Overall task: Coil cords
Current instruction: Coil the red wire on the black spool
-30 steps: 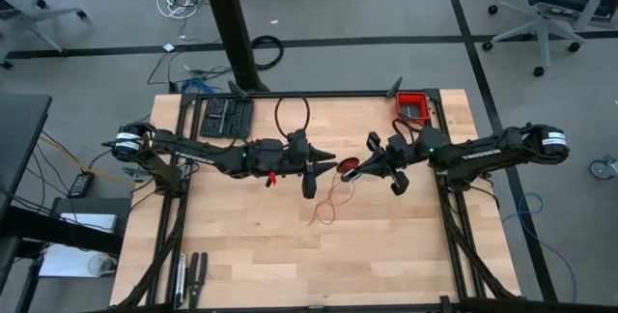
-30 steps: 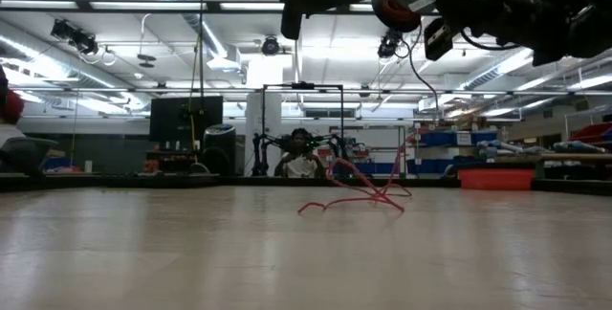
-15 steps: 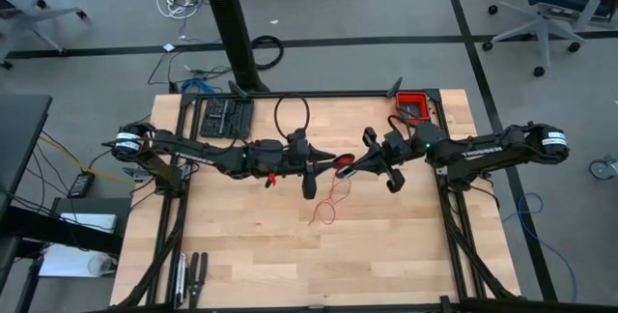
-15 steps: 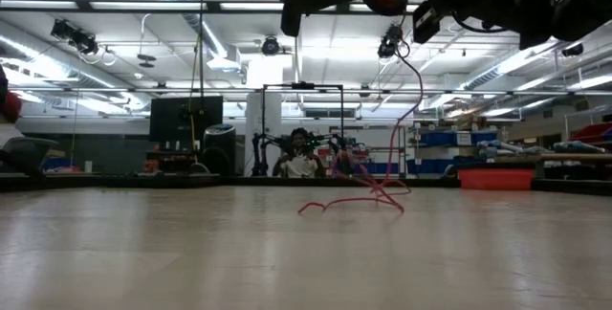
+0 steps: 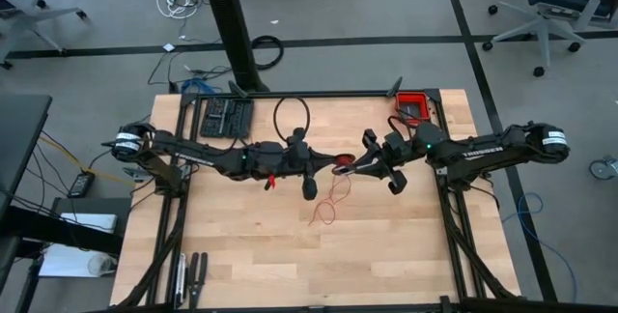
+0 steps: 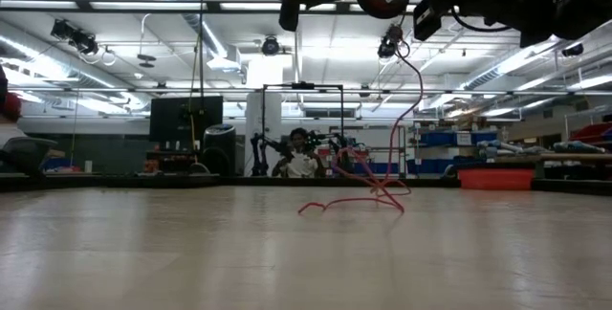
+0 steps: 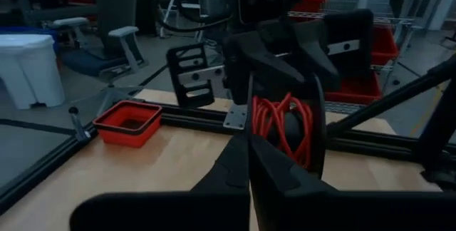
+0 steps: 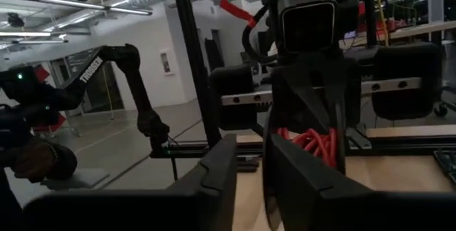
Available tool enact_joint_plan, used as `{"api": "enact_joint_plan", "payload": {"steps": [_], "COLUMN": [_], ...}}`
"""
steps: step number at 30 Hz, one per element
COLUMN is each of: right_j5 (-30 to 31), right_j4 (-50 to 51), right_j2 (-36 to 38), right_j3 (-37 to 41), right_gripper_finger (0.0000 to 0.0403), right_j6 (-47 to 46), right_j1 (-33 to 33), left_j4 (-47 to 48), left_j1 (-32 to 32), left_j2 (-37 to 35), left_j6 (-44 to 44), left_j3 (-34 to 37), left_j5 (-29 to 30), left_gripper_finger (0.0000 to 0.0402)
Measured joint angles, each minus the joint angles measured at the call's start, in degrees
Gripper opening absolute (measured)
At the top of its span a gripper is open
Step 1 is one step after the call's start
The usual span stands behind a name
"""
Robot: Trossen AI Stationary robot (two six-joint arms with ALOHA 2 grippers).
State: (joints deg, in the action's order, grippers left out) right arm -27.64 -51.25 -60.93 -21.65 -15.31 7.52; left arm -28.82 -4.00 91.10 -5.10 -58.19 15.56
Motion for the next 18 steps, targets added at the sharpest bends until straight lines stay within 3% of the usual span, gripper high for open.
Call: {"api": "enact_joint_plan", "payload": {"steps": [5,11,18], "right_j5": [1.6,10.3,15.7], "right_j4": [8.2,26.5,36.4], "right_j2": [5.5,12.6,12.6], "right_j3": [0.1,0.1,0.2], "right_gripper_finger": [0.0096,0.0089,0.0092], "right_j6": [1.1,4.9,4.9], "right_j1": [3.2,3.8,1.4], "left_j4": [0.4,1.1,0.9], "left_j1": [-0.9,-1.4,-1.3], "left_j2": [0.0,0.0,0.0], "left_j6": [0.2,0.5,0.4], "left_j3": [0.0,0.0,0.0], "left_j5": [4.9,9.3,12.3], "left_gripper_finger": [0.0001,0.0000,0.0000]}}
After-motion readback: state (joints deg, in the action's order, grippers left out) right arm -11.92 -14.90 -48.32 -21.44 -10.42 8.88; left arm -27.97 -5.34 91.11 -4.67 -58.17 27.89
